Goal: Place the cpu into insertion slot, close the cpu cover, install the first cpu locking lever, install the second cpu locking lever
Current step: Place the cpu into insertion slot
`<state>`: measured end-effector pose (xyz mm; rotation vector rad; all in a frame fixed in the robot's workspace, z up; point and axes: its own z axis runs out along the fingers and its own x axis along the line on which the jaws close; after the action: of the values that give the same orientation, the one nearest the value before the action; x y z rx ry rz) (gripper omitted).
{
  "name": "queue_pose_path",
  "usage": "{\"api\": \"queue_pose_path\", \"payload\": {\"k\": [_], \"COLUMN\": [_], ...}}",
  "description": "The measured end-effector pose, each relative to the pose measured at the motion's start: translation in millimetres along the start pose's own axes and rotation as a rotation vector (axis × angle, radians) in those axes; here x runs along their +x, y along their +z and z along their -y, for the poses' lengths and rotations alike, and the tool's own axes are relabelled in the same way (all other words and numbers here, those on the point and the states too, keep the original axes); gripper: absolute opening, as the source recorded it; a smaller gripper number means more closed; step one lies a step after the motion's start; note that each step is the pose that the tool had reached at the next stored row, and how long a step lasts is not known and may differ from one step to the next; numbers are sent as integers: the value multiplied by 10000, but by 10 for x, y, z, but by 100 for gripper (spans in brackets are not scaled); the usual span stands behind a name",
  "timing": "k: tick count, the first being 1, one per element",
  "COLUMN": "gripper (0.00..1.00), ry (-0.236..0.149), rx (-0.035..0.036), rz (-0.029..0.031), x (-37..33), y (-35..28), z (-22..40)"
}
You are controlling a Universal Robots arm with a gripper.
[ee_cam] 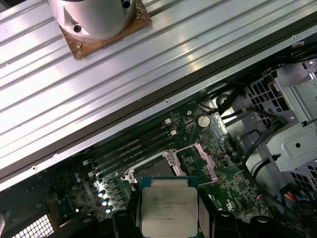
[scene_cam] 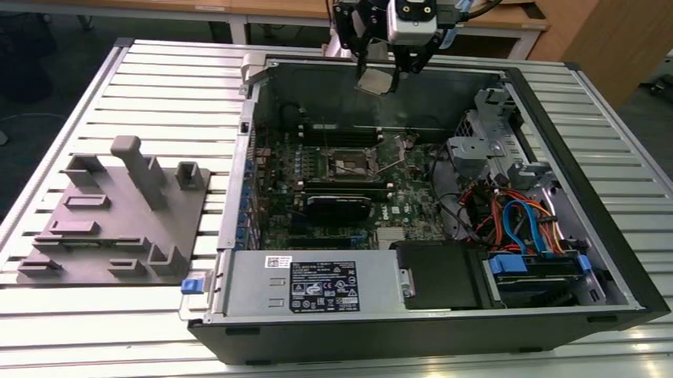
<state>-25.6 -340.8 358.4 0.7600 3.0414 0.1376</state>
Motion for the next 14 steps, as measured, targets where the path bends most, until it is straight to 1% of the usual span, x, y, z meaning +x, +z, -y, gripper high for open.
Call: {"api": "queue_pose_path", "payload": {"k": [4,6,14], "gripper": [54,54,54], "ry": [4,148,1505], "rx": [0,-4,-27], "rz": [0,13,130], "x": [0,2,3], "y": [0,3,42], "z": [0,0,5]}}
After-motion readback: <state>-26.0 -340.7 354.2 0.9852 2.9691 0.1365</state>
